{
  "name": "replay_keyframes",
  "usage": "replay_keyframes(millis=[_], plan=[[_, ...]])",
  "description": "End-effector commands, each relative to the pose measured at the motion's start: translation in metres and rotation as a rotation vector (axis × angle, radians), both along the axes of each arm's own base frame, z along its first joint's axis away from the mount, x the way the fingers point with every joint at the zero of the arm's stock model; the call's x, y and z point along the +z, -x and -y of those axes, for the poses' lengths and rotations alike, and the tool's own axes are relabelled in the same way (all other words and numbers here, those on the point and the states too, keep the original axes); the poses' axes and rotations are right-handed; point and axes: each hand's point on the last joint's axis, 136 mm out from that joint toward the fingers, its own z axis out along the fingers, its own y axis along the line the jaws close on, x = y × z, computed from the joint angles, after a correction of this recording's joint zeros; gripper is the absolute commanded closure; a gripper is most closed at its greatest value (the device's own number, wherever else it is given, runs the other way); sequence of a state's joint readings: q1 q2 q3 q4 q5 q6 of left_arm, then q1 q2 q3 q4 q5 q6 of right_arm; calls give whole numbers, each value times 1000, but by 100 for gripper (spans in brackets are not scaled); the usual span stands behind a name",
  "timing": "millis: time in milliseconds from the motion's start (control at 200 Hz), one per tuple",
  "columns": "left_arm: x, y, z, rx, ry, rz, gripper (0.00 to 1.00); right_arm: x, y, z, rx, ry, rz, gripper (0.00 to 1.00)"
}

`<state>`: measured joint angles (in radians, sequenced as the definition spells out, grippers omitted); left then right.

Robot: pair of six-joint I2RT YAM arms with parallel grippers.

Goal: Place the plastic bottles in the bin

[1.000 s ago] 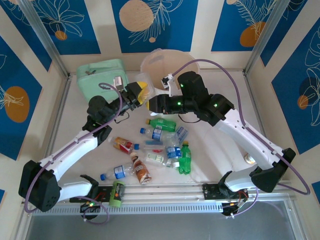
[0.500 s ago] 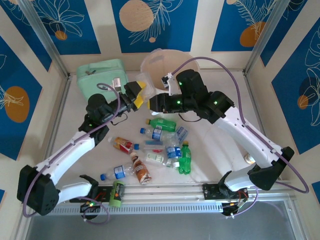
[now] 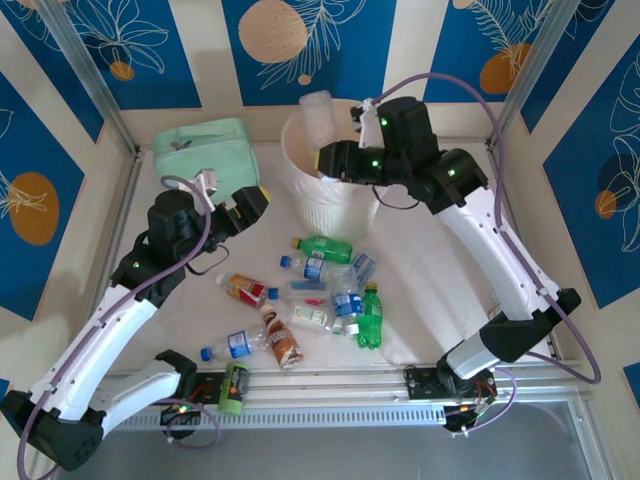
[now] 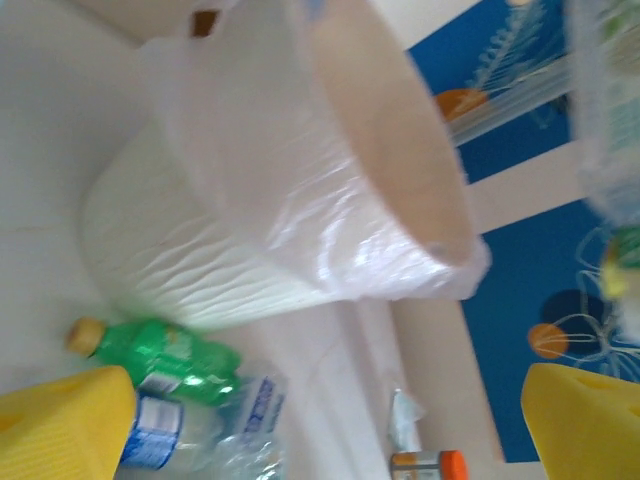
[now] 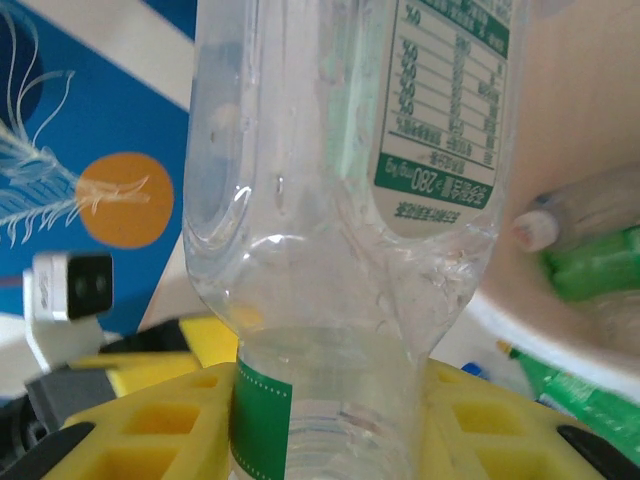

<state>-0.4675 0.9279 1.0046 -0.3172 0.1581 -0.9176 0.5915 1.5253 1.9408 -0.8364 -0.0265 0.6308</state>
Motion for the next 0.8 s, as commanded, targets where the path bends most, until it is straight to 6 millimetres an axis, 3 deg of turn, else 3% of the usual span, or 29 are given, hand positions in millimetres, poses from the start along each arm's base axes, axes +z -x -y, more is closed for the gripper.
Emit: replay_keyframes(millis=[0, 125, 300, 675, 795], plan=[[-33, 8, -22, 66, -104, -80, 5, 2, -18, 15, -29, 8, -5, 74], [-44, 12, -30, 89, -132, -112, 6, -6, -43, 28, -64, 14, -32, 74], [-60, 17, -38, 116, -174, -161, 10, -25, -65, 28, -56, 53, -64, 74], [-81, 27, -49, 147, -193, -220, 12, -71, -85, 9, 14, 164, -107, 73], [-88, 28, -52, 155, -200, -241, 12, -84, -88, 3, 16, 209, -119, 65]])
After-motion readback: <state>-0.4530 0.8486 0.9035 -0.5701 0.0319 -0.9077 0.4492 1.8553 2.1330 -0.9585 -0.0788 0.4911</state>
